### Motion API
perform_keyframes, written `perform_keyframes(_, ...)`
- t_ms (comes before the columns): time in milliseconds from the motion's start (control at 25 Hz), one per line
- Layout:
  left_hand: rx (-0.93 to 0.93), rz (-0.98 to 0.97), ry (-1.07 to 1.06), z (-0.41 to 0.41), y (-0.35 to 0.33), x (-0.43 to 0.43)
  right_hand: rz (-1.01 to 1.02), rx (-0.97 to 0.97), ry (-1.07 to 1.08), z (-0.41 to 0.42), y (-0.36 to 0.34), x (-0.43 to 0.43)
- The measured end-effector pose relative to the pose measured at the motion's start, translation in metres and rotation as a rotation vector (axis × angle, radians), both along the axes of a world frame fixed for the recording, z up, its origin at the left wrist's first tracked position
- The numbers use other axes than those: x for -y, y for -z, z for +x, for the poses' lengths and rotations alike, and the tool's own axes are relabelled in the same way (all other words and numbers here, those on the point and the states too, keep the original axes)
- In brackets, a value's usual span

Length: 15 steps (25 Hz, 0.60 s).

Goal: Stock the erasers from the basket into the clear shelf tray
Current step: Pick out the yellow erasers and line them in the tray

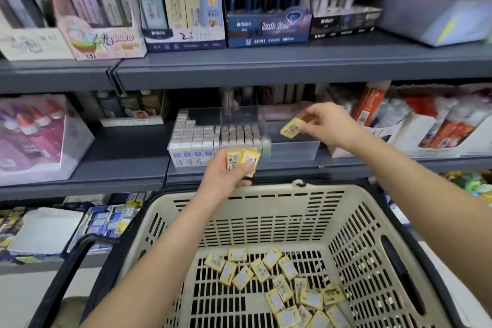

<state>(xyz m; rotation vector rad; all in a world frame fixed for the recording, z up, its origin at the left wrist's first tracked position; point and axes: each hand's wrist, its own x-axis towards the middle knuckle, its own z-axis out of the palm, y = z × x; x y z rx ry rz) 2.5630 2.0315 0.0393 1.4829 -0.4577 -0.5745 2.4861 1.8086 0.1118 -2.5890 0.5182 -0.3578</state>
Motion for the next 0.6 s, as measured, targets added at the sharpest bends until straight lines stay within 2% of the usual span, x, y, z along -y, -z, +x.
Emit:
perform_keyframes(40, 0.006, 0.014, -0.010, 0.003, 0.001, 0.003, -0.095, -0.036, 0.009, 0.010, 0.002, 0.003)
perform_keyframes(120, -0.001, 0.040, -0.018, 0.009, 0.004, 0.007, -0.152, -0.113, -0.022, 0.029, 0.012, 0.006)
perform_keyframes(320, -0.061, 0.023, -0.011, 0.021, 0.008, 0.011, 0.022, -0.360, -0.141, 0.056, 0.035, 0.009)
perform_keyframes(600, -0.062, 0.013, -0.001, 0.027, 0.005, 0.020, 0.137, -0.441, -0.147, 0.056, 0.049, 0.012)
